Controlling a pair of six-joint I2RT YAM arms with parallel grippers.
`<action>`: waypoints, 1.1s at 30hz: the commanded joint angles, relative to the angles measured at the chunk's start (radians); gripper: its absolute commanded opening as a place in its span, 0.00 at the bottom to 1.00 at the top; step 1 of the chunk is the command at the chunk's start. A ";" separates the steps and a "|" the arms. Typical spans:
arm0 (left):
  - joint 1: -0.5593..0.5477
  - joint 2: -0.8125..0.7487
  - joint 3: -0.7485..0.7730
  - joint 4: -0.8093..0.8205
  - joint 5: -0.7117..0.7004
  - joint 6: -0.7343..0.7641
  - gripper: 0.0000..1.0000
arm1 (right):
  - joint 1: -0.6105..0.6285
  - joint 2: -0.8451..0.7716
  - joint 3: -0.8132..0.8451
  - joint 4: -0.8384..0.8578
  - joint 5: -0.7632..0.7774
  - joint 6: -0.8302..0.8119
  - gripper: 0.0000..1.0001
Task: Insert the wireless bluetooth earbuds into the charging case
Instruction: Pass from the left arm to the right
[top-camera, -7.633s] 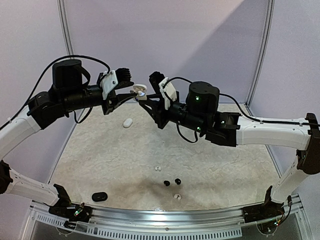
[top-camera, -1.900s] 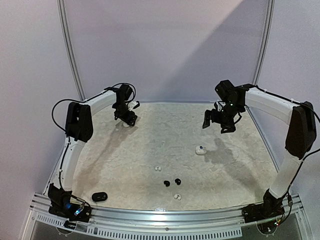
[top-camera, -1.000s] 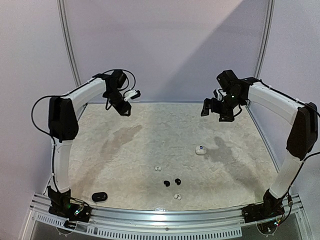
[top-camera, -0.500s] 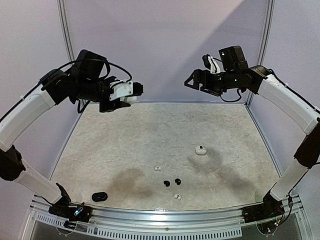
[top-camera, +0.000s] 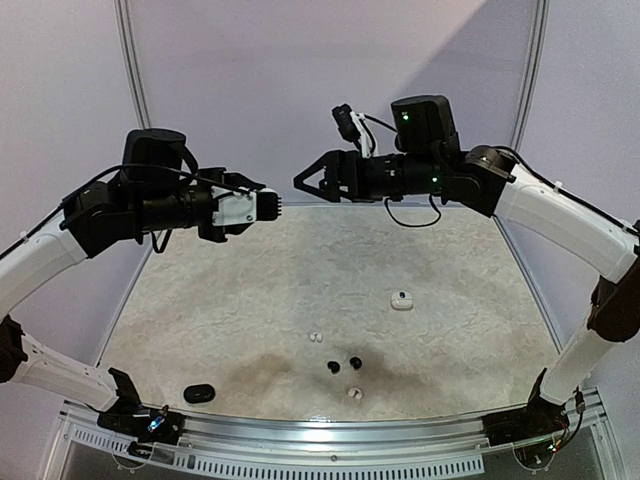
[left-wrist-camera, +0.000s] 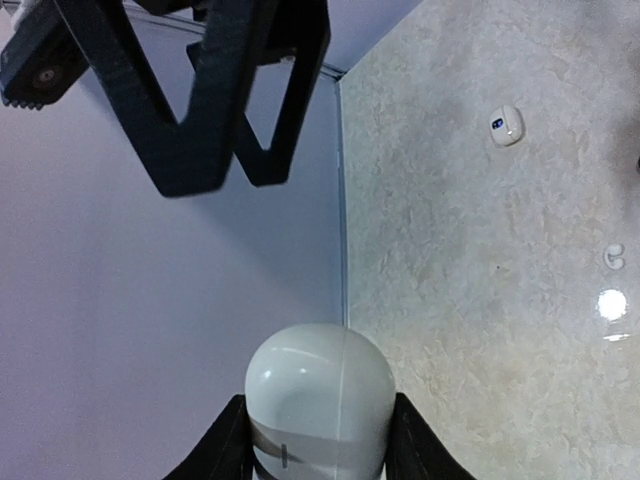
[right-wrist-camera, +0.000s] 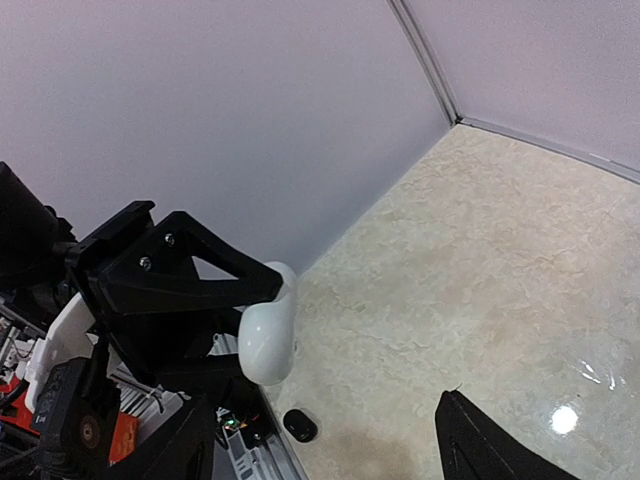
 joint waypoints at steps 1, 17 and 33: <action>-0.027 0.022 -0.017 0.093 0.012 0.030 0.04 | 0.007 0.040 -0.021 0.094 -0.095 0.057 0.75; -0.037 0.072 0.010 0.110 -0.020 0.049 0.05 | 0.008 0.178 0.073 0.104 -0.201 0.049 0.48; 0.081 0.023 0.078 -0.124 0.176 -0.344 0.99 | 0.007 0.048 -0.020 0.068 -0.177 -0.173 0.00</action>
